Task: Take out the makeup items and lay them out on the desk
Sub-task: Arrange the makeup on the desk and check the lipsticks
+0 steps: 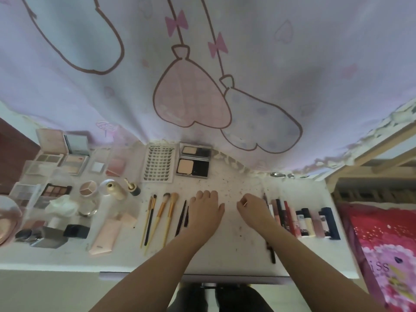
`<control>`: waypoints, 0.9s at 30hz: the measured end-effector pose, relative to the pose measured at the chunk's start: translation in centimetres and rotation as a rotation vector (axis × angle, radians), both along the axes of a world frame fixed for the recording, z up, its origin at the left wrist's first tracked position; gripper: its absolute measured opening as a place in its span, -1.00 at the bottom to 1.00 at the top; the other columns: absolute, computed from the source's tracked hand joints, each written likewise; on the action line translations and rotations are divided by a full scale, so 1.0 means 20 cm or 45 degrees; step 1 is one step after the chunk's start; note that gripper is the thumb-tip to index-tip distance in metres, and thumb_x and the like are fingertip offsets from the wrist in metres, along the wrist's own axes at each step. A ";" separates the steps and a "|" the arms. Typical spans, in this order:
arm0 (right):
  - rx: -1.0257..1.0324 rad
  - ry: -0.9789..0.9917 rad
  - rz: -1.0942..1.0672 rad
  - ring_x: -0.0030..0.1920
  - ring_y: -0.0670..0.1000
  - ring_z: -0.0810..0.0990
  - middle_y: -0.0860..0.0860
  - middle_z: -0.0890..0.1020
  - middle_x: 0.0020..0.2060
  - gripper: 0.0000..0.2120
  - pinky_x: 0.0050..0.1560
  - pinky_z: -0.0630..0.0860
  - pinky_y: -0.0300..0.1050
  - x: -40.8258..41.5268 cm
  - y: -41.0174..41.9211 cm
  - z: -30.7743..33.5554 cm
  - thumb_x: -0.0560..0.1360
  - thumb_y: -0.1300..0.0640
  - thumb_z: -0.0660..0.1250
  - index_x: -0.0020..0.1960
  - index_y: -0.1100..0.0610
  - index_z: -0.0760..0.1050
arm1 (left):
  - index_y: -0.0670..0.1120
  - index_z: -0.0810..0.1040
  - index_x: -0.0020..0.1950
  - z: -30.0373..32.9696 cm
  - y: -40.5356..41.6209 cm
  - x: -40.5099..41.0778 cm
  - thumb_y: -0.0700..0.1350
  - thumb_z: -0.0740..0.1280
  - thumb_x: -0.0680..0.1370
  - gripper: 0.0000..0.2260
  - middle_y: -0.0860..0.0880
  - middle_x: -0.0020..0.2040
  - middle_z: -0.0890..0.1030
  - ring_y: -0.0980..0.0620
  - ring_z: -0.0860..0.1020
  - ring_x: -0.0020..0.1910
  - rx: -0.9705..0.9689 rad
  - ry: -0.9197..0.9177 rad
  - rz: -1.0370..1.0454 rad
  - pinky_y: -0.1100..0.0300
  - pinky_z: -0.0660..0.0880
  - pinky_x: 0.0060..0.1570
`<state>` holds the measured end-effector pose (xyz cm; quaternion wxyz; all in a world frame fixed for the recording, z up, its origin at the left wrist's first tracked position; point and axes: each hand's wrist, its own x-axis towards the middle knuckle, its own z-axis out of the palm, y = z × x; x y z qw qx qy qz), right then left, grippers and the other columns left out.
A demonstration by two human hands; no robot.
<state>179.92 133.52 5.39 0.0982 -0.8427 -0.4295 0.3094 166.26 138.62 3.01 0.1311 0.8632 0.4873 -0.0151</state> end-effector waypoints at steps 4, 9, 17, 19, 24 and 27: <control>-0.068 -0.122 0.033 0.02 0.09 0.56 0.12 0.61 0.00 -0.76 0.00 0.42 -0.16 0.31 -0.04 0.04 0.58 0.15 0.13 0.04 0.23 0.53 | -0.10 0.45 0.13 0.00 -0.16 0.31 0.07 0.08 0.61 -0.70 -0.08 0.10 0.53 -0.08 0.42 0.10 -0.177 -0.035 -0.173 0.05 0.33 0.05; -0.183 -0.116 0.161 0.02 0.08 0.57 0.08 0.62 0.00 -0.76 0.08 0.49 -0.09 0.42 -0.05 -0.02 0.57 0.12 0.13 0.03 0.15 0.55 | -0.12 0.44 0.18 -0.06 -0.29 0.55 0.09 0.08 0.60 -0.65 -0.13 0.13 0.52 -0.13 0.42 0.15 -0.274 0.096 -0.145 0.01 0.34 0.09; -0.182 -0.093 0.247 -0.20 0.04 0.51 0.06 0.55 -0.22 -0.84 -0.17 0.42 -0.13 0.41 0.02 -0.07 0.54 0.12 0.19 -0.19 0.14 0.44 | -0.08 0.50 0.11 -0.10 -0.29 0.60 0.09 0.10 0.59 -0.69 -0.08 0.08 0.55 -0.09 0.45 0.10 -0.276 0.157 0.037 0.06 0.33 0.05; -0.186 -0.082 0.278 -0.21 0.07 0.52 0.06 0.52 -0.30 -0.74 -0.18 0.42 -0.13 0.40 0.04 -0.08 0.54 0.11 0.21 -0.32 0.14 0.38 | -0.09 0.48 0.13 -0.10 -0.30 0.59 0.06 0.09 0.60 -0.70 -0.08 0.10 0.54 -0.08 0.45 0.12 -0.268 0.170 0.066 0.07 0.32 0.06; -0.212 -0.087 0.316 -0.07 0.12 0.59 0.12 0.61 -0.15 -0.81 -0.17 0.40 -0.15 0.32 0.07 -0.09 0.53 0.09 0.25 -0.14 0.20 0.51 | -0.09 0.46 0.16 -0.10 -0.29 0.52 0.04 0.08 0.60 -0.70 -0.08 0.09 0.53 -0.08 0.45 0.11 -0.271 0.134 0.154 0.09 0.31 0.04; -0.231 0.085 0.235 -0.19 0.11 0.55 0.09 0.55 -0.29 -0.77 -0.30 0.37 -0.18 0.29 0.09 -0.09 0.51 0.12 0.24 -0.27 0.22 0.43 | -0.10 0.47 0.11 -0.08 -0.27 0.46 0.03 0.10 0.60 -0.73 -0.08 0.07 0.54 -0.08 0.45 0.10 -0.292 0.067 0.213 0.10 0.31 0.01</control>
